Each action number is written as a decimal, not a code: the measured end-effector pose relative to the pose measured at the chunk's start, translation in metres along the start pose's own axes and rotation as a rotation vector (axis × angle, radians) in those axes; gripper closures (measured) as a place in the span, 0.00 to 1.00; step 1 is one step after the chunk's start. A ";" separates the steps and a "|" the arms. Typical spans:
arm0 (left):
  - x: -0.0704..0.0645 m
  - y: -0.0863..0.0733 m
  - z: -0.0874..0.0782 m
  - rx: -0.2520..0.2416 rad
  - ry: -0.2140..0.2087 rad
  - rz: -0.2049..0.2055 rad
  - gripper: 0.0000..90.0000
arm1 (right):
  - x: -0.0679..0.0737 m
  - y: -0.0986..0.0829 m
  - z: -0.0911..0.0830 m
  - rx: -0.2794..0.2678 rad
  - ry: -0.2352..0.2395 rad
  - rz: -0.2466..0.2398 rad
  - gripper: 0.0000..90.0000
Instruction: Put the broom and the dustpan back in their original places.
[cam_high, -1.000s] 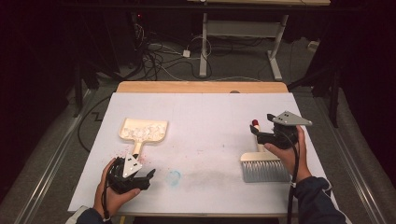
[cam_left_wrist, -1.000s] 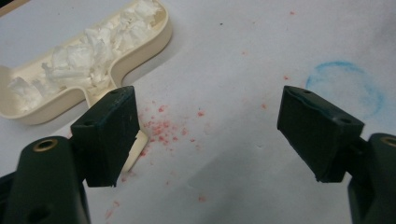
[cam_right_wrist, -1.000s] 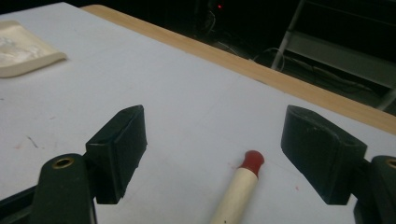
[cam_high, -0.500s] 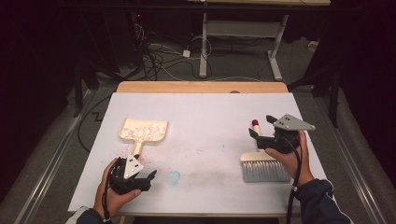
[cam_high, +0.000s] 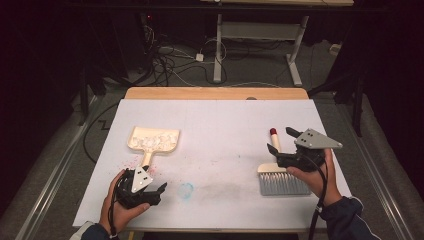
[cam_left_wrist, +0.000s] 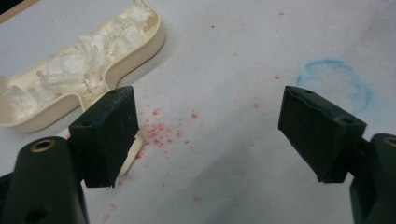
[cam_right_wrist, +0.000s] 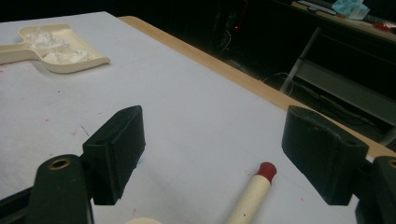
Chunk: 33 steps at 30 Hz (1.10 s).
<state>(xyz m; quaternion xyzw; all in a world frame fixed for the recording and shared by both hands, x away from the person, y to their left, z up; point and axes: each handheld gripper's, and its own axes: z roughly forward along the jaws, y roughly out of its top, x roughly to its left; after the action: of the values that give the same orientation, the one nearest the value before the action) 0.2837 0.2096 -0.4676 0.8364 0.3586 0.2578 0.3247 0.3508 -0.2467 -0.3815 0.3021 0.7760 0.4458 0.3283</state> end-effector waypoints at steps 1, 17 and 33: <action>0.000 0.000 0.000 -0.001 -0.001 -0.003 0.22 | 0.001 0.000 -0.001 0.001 0.003 0.003 0.25; -0.002 0.000 -0.001 0.004 0.007 0.015 0.22 | 0.011 -0.009 -0.018 -0.002 0.010 -0.044 0.25; -0.004 0.000 0.001 0.019 0.012 0.038 0.22 | 0.016 -0.035 -0.025 0.020 -0.008 -0.047 0.25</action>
<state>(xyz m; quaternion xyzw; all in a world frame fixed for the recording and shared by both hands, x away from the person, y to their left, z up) 0.2825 0.2061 -0.4688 0.8445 0.3471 0.2655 0.3096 0.3154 -0.2613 -0.4066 0.2887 0.7860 0.4289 0.3390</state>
